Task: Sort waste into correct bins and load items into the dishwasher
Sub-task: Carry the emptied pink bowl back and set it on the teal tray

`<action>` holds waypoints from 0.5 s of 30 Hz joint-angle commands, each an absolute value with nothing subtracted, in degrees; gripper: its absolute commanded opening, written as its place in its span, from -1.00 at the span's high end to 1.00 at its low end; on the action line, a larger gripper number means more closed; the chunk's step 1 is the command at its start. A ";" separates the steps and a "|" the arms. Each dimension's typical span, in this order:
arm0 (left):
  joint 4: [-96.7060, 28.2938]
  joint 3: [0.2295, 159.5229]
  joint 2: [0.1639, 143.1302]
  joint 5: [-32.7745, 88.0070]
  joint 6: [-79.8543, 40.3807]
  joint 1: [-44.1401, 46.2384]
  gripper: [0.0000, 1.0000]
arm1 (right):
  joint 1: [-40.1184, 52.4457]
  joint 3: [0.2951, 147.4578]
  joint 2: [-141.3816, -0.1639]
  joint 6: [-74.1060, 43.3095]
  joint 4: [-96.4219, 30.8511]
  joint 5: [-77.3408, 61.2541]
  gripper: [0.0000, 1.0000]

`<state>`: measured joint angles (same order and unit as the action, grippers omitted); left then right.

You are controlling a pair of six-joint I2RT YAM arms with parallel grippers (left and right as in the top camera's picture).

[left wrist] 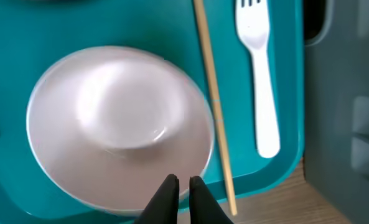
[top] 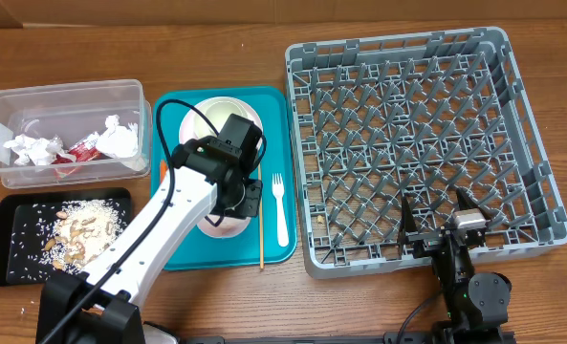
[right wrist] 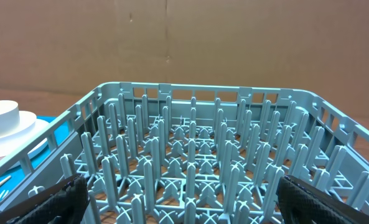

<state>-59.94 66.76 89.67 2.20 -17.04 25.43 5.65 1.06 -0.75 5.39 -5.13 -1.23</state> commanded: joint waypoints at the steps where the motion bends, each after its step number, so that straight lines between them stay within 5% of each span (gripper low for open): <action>1: -58.24 63.05 88.86 0.64 -18.28 25.65 0.80 | 5.39 0.45 -0.38 5.63 -4.80 -1.19 -1.00; 15: -58.76 66.50 88.68 -3.57 -18.41 23.35 0.91 | 5.39 0.45 -0.38 5.63 -4.80 -1.19 -1.00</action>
